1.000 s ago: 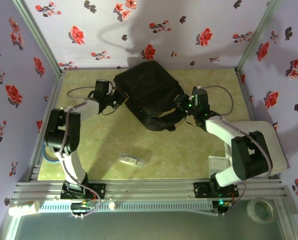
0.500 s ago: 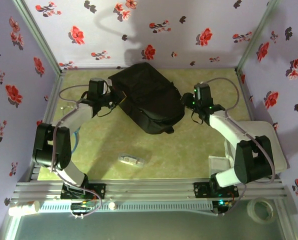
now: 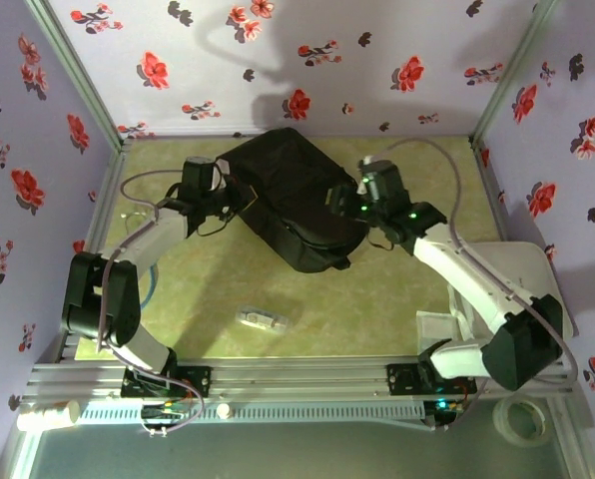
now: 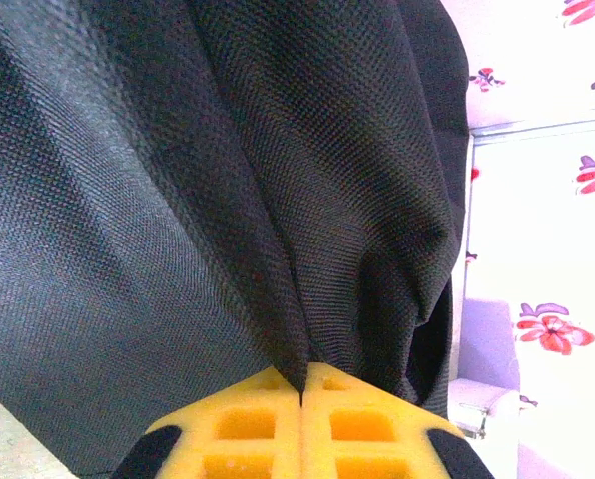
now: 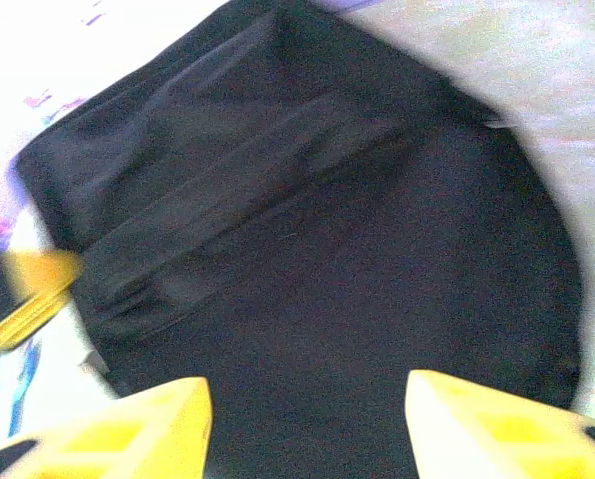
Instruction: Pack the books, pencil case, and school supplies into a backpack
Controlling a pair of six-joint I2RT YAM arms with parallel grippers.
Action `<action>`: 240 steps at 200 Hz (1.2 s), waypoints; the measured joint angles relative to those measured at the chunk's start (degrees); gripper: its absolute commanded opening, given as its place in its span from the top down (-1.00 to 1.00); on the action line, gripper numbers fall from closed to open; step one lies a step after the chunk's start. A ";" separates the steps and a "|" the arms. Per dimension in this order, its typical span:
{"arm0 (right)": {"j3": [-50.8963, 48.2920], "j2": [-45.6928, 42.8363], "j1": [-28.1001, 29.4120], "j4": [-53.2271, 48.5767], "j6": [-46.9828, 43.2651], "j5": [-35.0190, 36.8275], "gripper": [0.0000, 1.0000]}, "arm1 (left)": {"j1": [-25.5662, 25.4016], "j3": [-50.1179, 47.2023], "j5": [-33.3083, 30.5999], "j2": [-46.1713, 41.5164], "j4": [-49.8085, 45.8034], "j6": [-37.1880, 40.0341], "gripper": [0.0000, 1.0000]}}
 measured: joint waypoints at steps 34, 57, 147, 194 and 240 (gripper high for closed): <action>4.39 5.68 10.49 -0.22 0.00 -1.16 0.20 | -2.08 0.00 -1.03 -0.28 -0.15 -0.70 1.00; 4.48 8.33 13.77 -0.28 0.83 -1.38 0.26 | -3.87 0.00 -1.66 -0.28 -0.28 -1.70 1.00; 6.19 14.73 14.45 -6.51 3.04 7.30 0.22 | -7.58 0.00 -2.10 0.17 -0.24 -3.43 1.00; 9.14 17.97 14.60 -8.26 1.53 11.61 0.32 | -7.58 0.00 -2.12 0.17 -0.26 -3.43 1.00; 11.04 20.15 14.60 -9.66 0.50 14.62 0.52 | -7.58 0.00 -2.29 0.26 -0.33 -3.41 1.00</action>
